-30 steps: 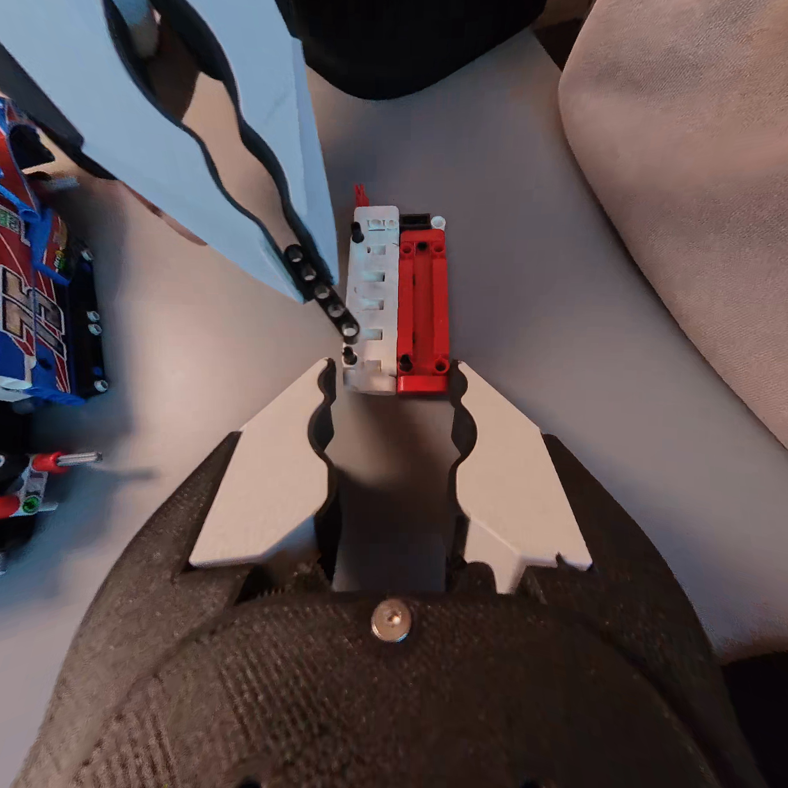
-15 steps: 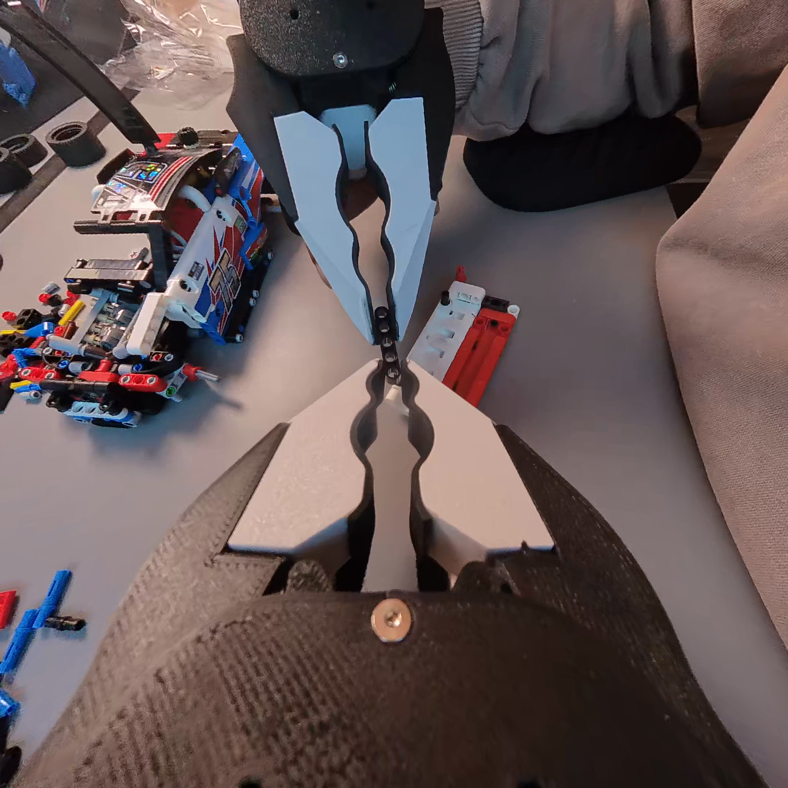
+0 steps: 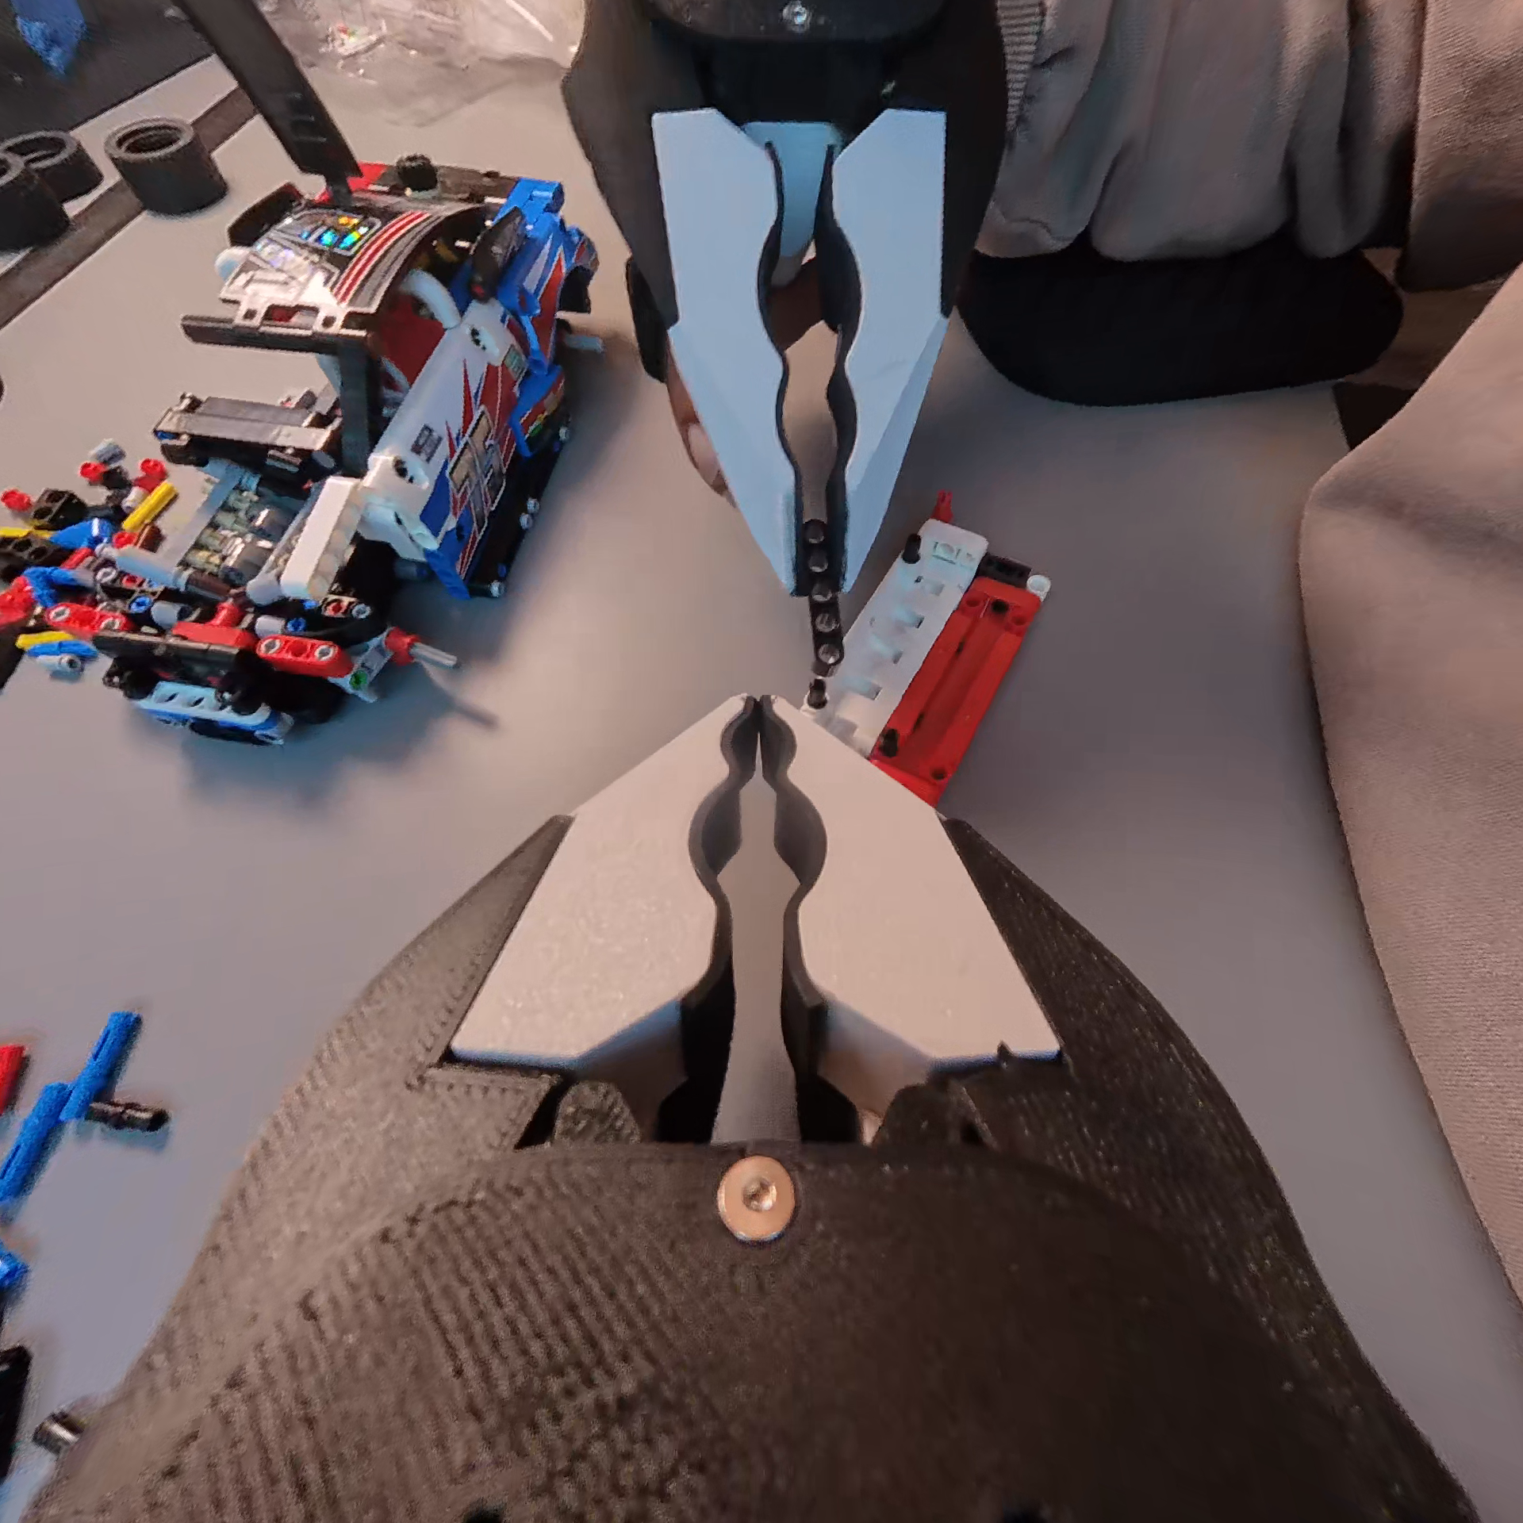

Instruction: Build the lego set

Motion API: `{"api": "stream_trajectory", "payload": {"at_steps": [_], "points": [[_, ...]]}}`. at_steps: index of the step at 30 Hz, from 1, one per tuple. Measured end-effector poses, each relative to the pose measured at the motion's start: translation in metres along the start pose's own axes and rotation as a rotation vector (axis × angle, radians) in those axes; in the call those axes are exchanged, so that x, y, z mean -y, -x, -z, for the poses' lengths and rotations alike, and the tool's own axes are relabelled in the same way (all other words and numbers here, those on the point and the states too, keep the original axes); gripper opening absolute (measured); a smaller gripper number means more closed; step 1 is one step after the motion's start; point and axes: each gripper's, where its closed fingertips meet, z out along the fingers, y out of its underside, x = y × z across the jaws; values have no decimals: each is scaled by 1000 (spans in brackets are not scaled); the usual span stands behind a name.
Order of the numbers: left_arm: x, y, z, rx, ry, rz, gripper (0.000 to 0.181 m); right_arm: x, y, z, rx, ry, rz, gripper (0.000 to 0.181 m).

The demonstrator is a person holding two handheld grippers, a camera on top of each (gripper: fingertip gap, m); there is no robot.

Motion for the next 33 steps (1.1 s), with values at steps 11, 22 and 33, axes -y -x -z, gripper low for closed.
{"api": "stream_trajectory", "payload": {"at_steps": [11,22,33], "points": [[2,-16,-8,-63,-19,-12,0,-5,1,-2,2,10,-2,4],[-10,-10,-10,-35,47,20,22,-10,-1,2,-3,12,-12,4],[4,-16,-17,-32,0,-20,5,-9,1,-2,6,4,-9,4]]}}
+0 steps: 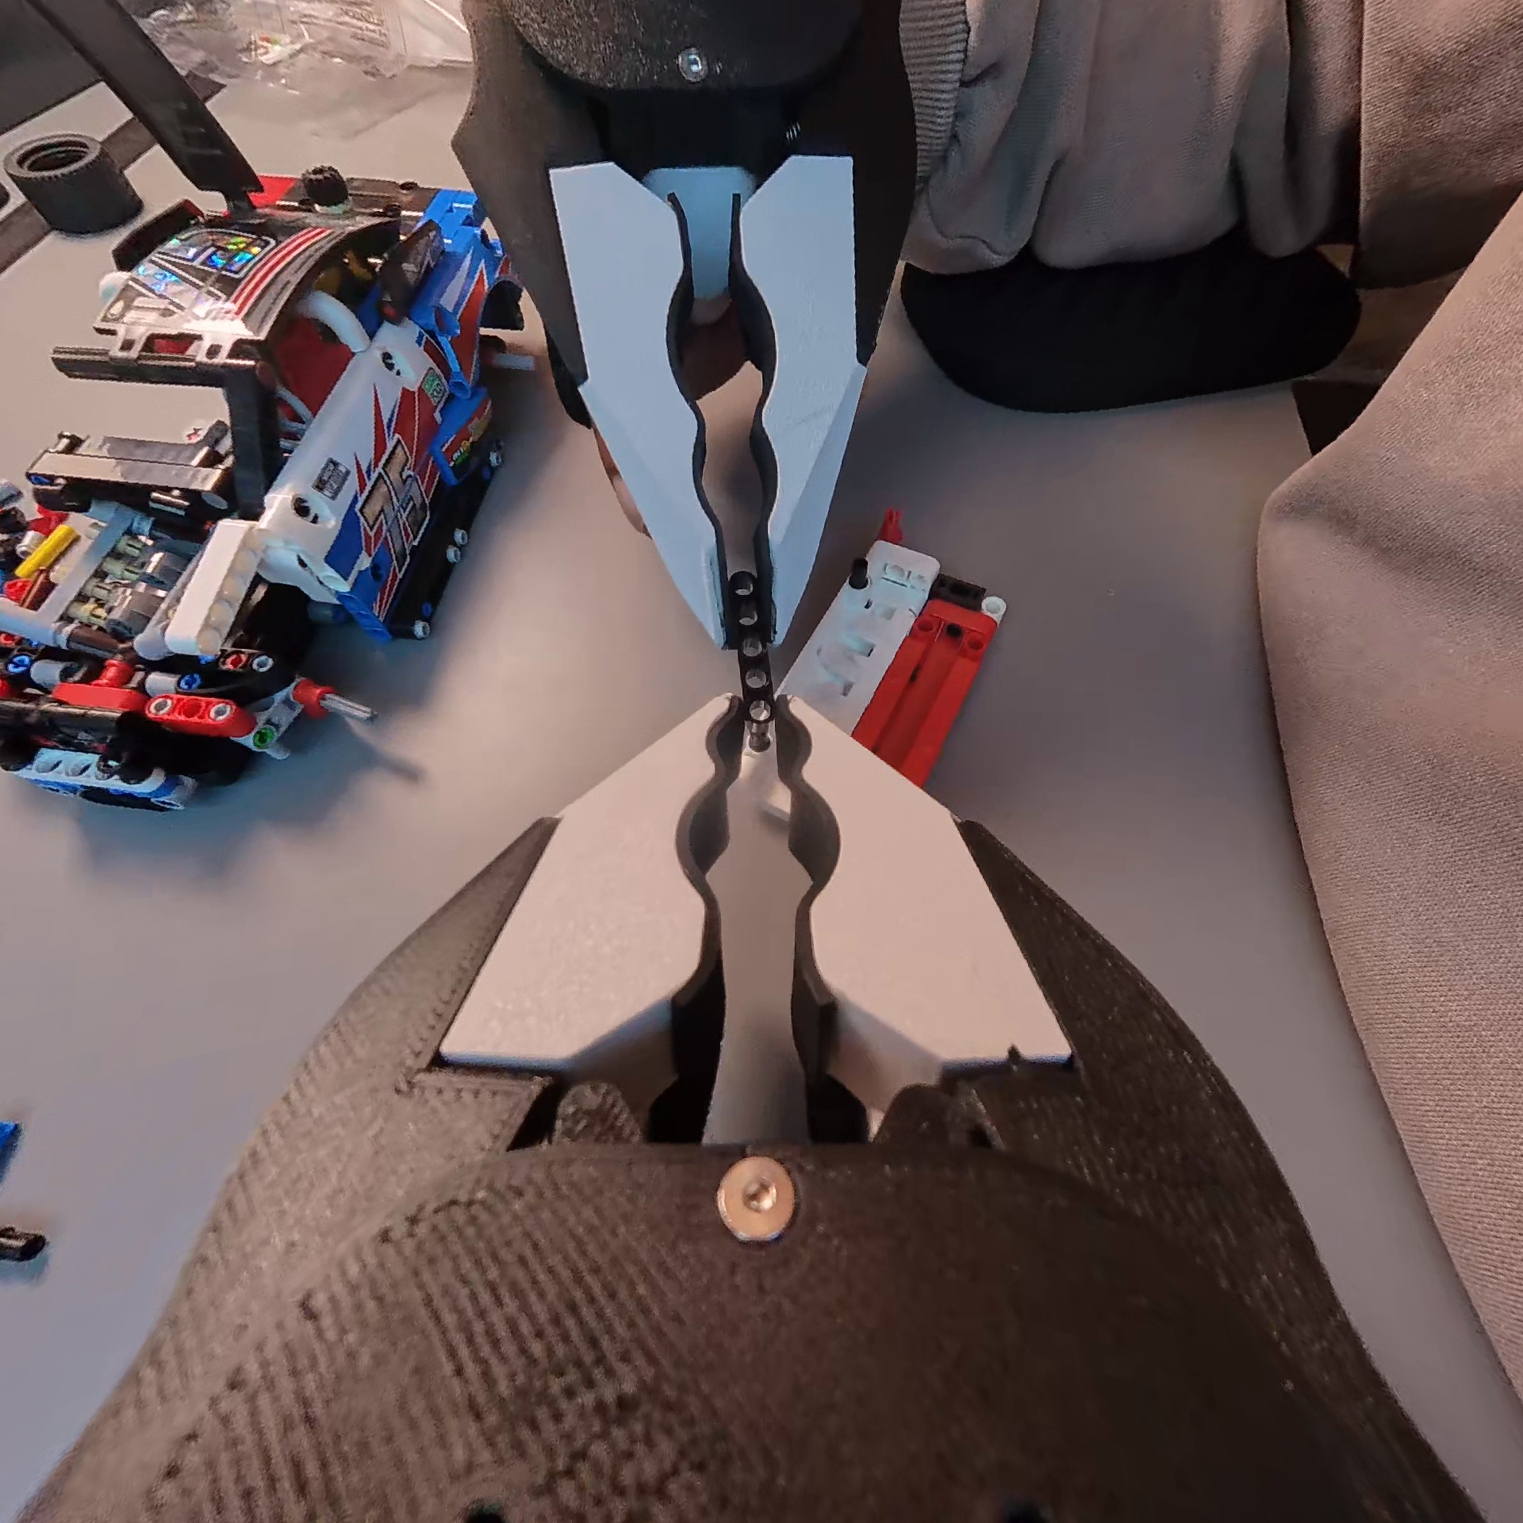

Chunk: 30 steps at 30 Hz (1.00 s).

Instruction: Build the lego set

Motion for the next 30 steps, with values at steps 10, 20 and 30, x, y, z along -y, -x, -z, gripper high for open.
{"api": "stream_trajectory", "payload": {"at_steps": [10,20,30], "points": [[0,0,0,30,9,6,5,3,0,-12,-15,6,26,4],[-31,-21,-12,-99,167,-10,57,-11,4,-15,55,75,-4,4],[-33,-18,-16,-71,164,-98,53,-12,4,-13,54,155,-27,4]]}}
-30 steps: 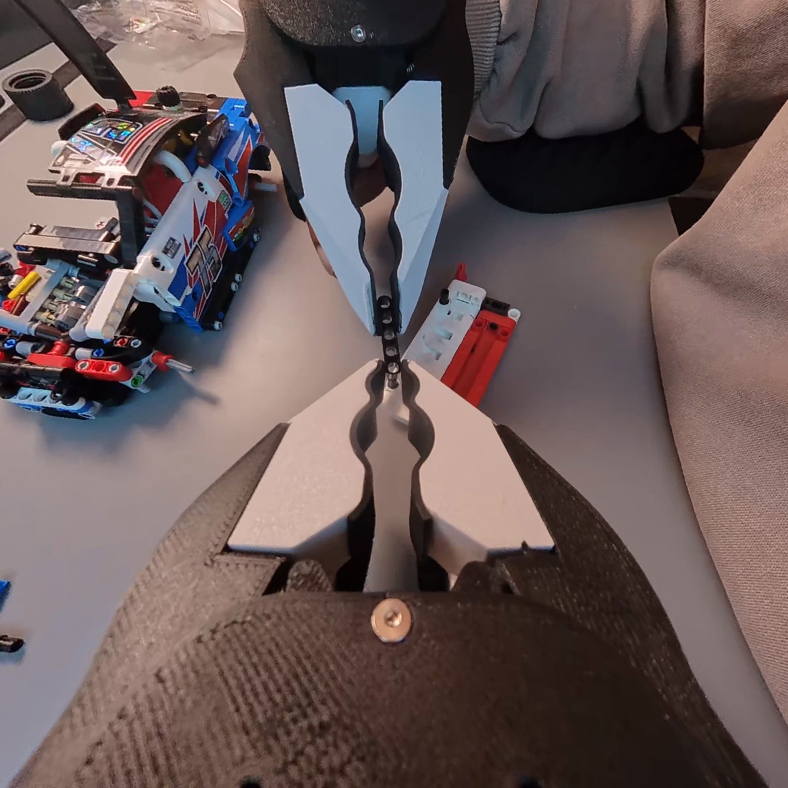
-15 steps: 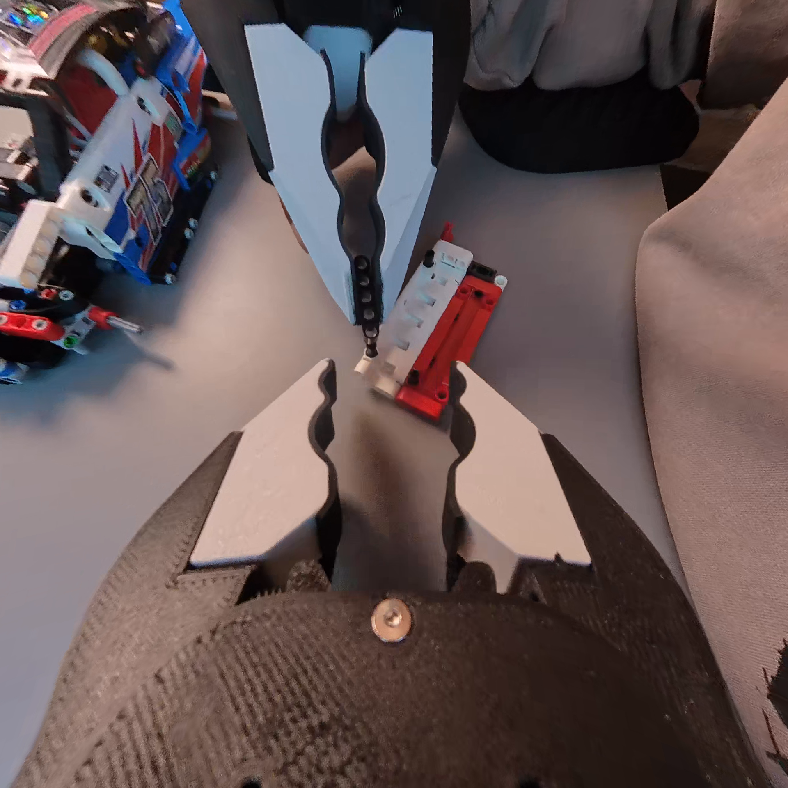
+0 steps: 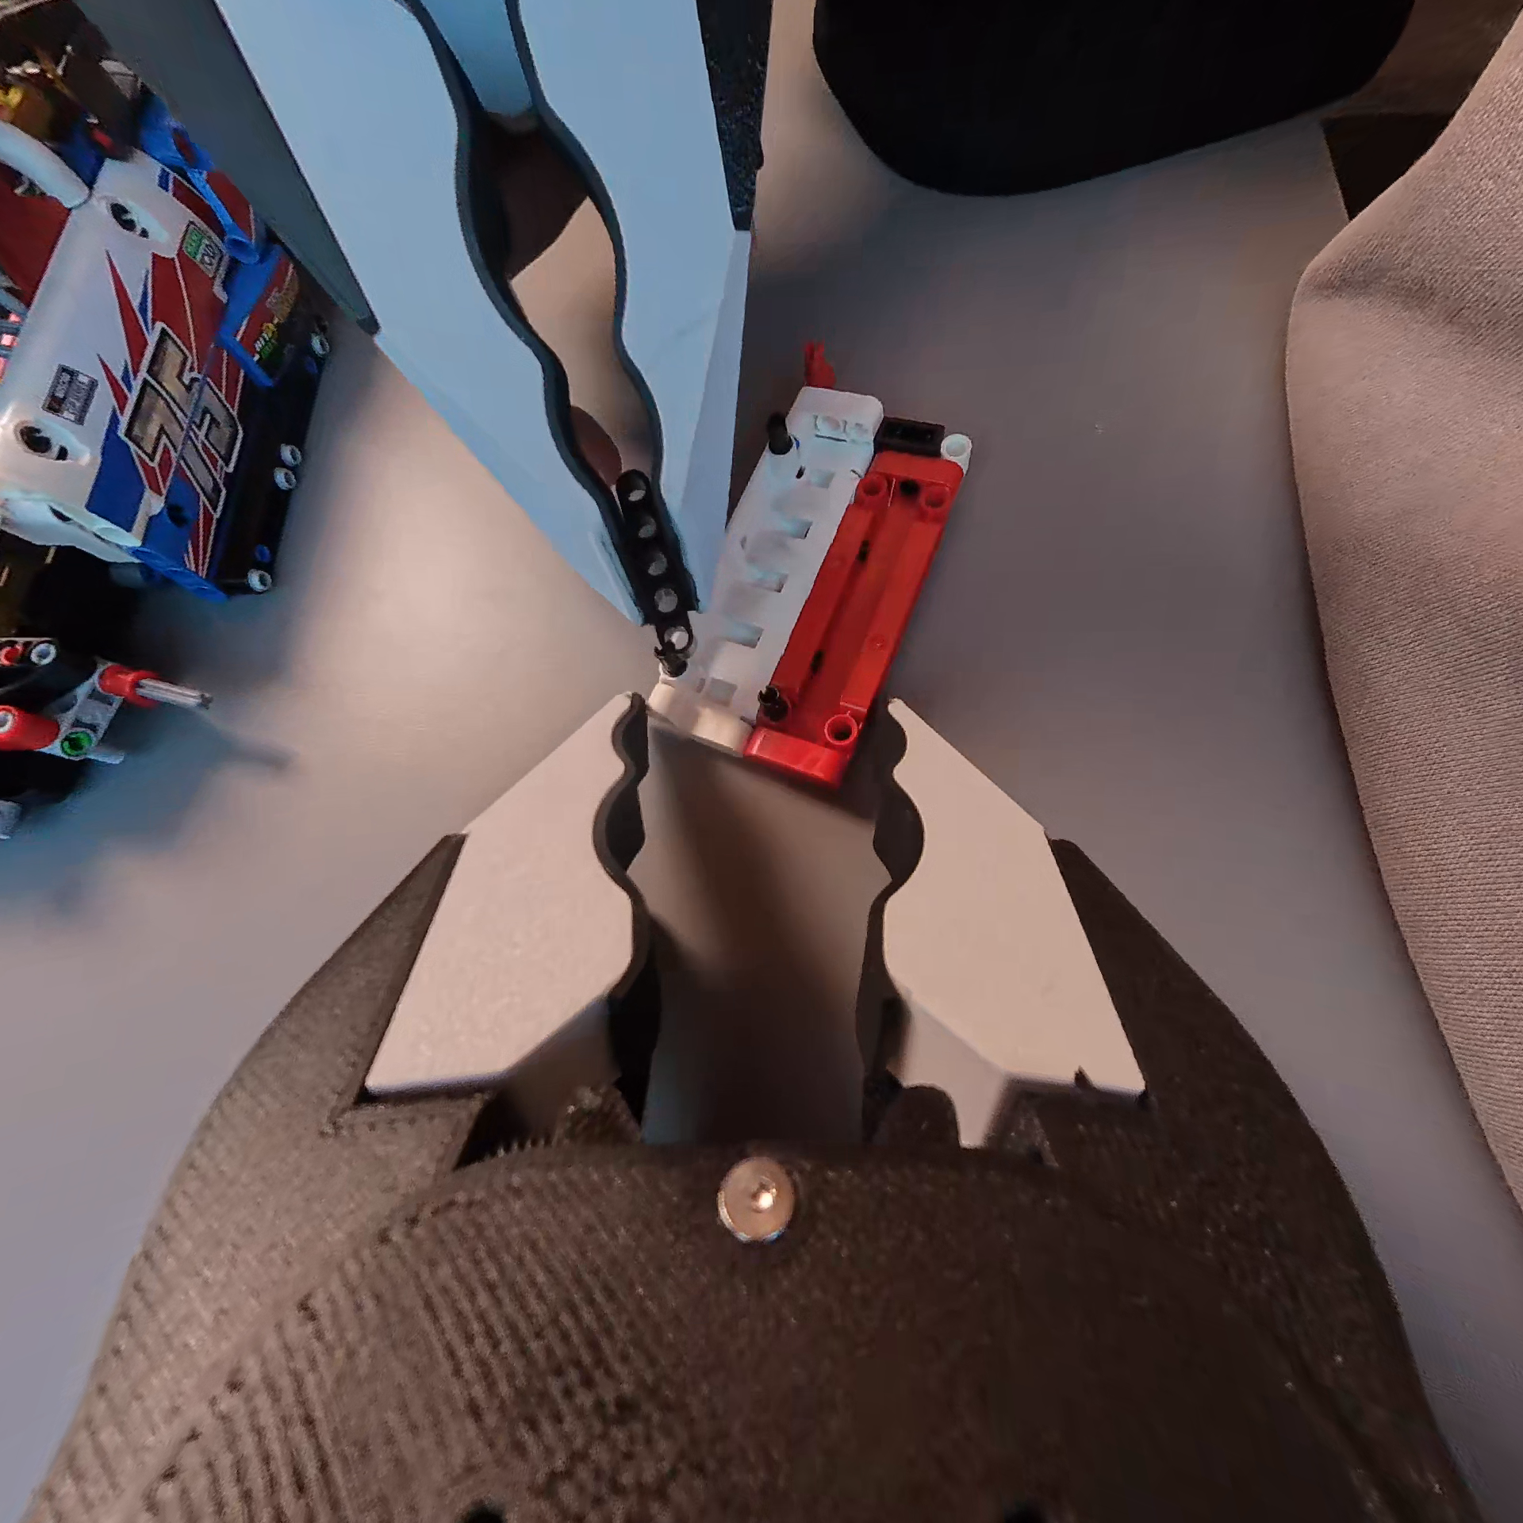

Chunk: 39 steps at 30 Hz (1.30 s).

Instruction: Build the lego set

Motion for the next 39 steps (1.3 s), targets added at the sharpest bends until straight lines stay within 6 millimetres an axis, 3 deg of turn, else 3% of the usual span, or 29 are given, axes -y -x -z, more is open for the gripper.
{"api": "stream_trajectory", "payload": {"at_steps": [18,39], "points": [[0,1,0,21,-2,-13,53,-1,-3,1,-6,3,-85,3],[1,0,0,24,-5,-25,53,-11,-1,-6,23,151,-112,3]]}}
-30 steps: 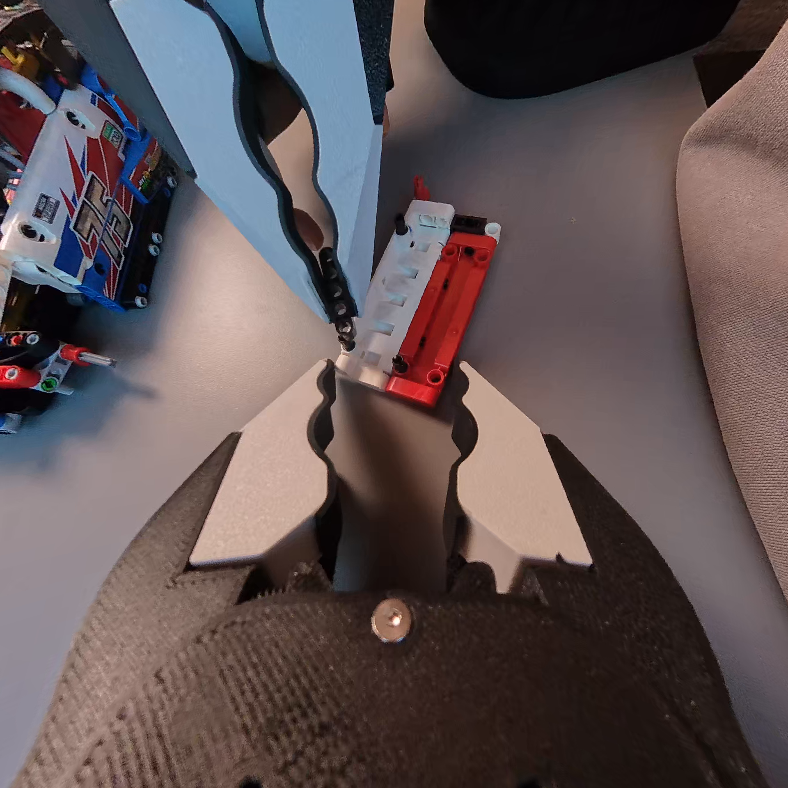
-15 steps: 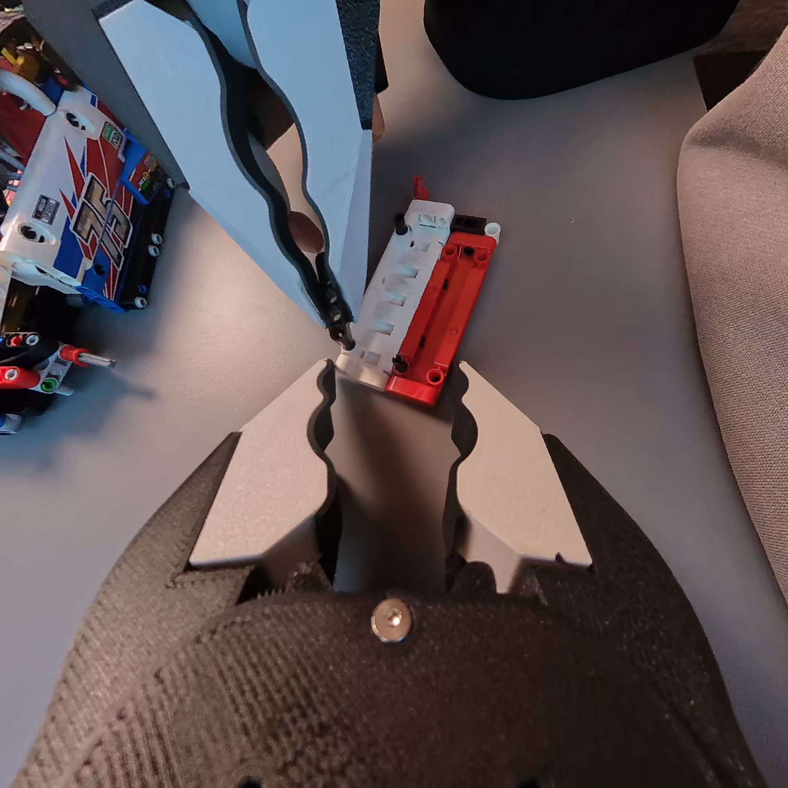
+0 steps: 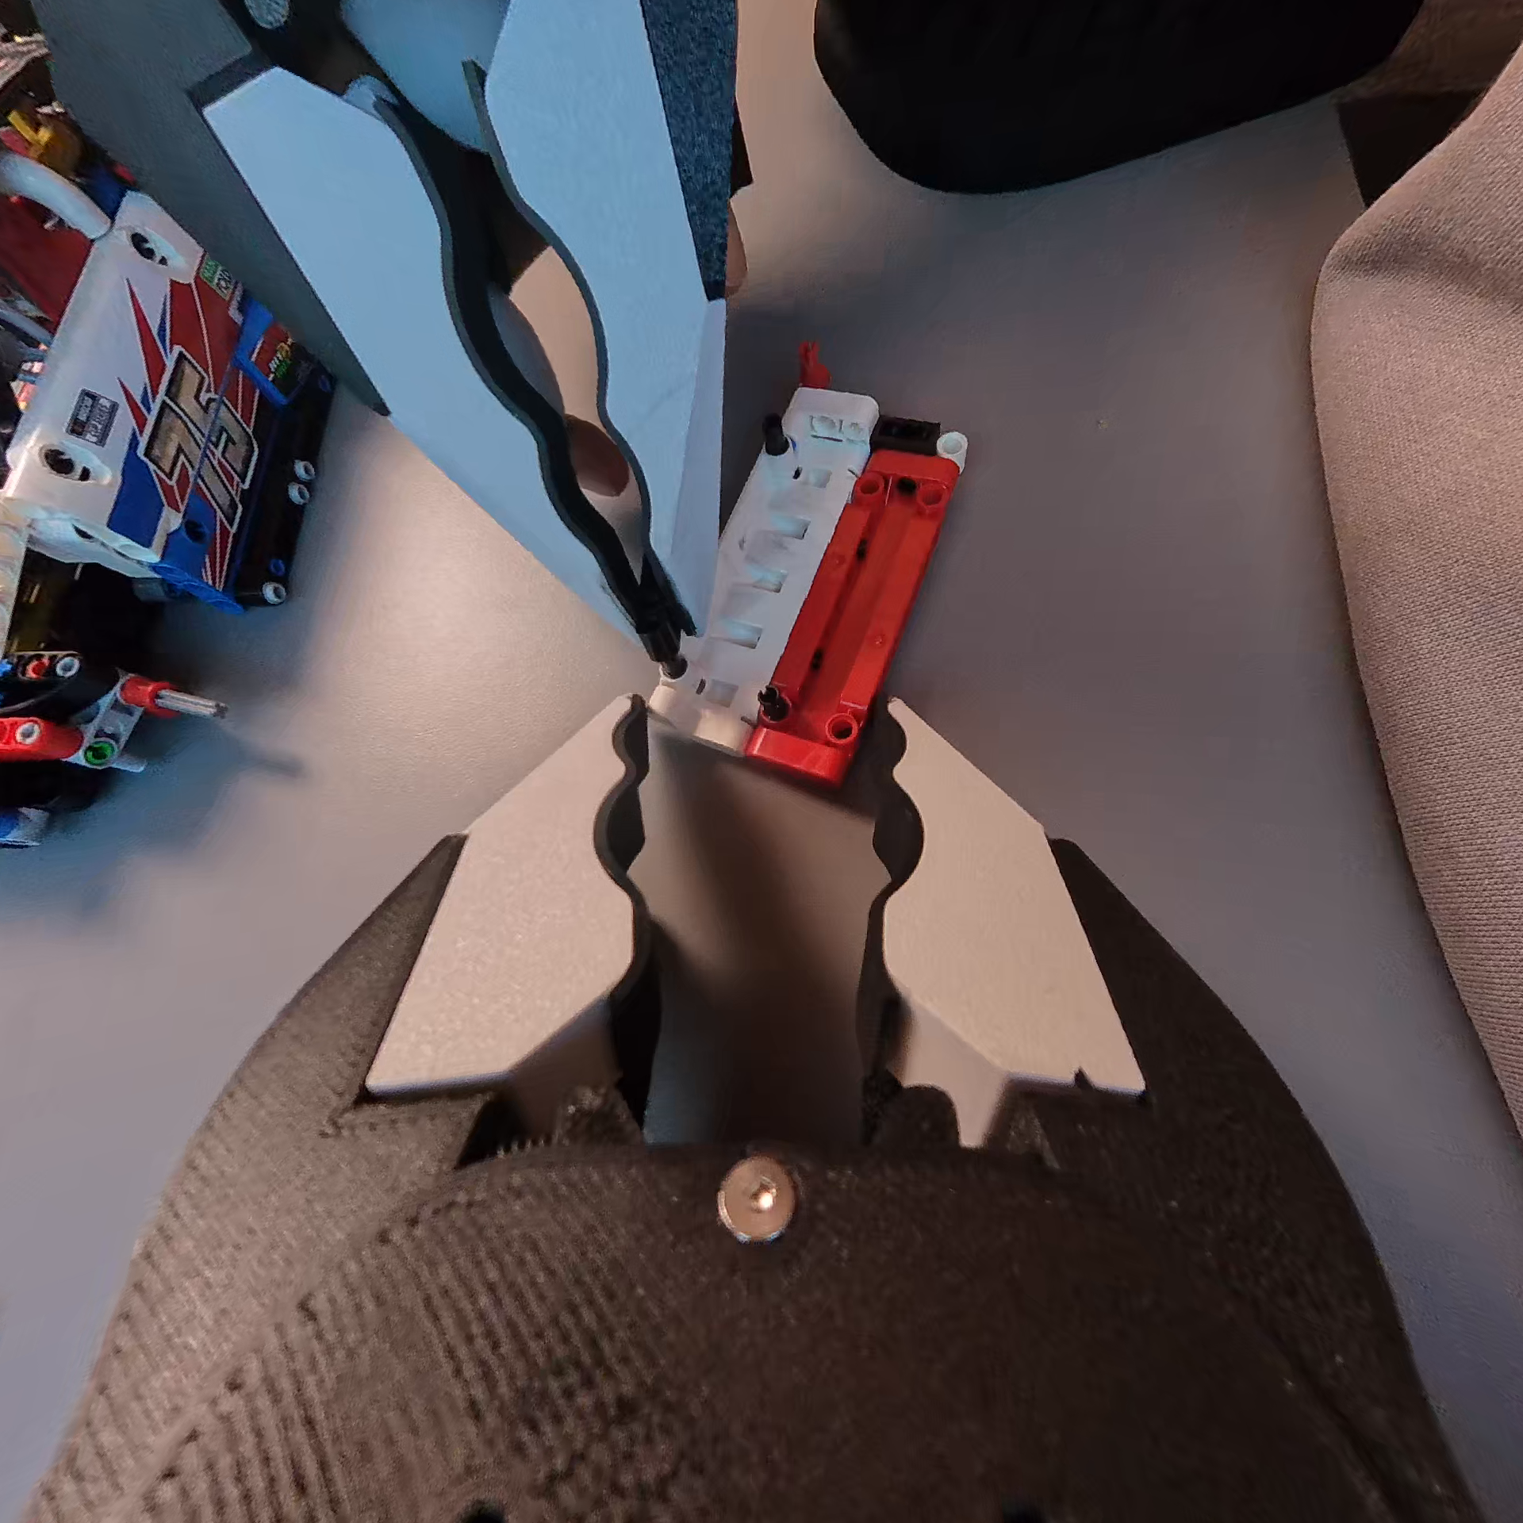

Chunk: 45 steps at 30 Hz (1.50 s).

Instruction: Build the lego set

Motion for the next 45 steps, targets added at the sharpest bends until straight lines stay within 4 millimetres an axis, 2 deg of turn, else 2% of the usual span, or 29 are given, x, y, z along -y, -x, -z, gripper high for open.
{"api": "stream_trajectory", "payload": {"at_steps": [4,8,12,15,24,33,38,42,44,45], "points": [[7,-1,6,-29,-59,27,51,0,1,-1,-2,18,15,3],[24,8,18,-35,-181,146,31,0,1,-1,-16,25,18,3],[20,22,10,50,-145,172,13,0,2,-1,-30,48,35,4],[21,20,7,41,-144,161,6,0,2,-2,-38,59,43,4],[17,14,6,41,-113,133,5,0,5,-6,-30,68,59,3],[21,13,14,27,-159,140,4,7,7,1,-60,2,59,4],[18,14,16,35,-143,120,0,11,5,2,-97,-45,81,15],[14,14,15,36,-123,122,0,11,1,3,-134,-39,99,0],[12,14,17,31,-111,130,0,9,1,2,-132,-31,94,4],[10,15,17,26,-100,141,7,10,1,4,-132,-38,92,7]]}}
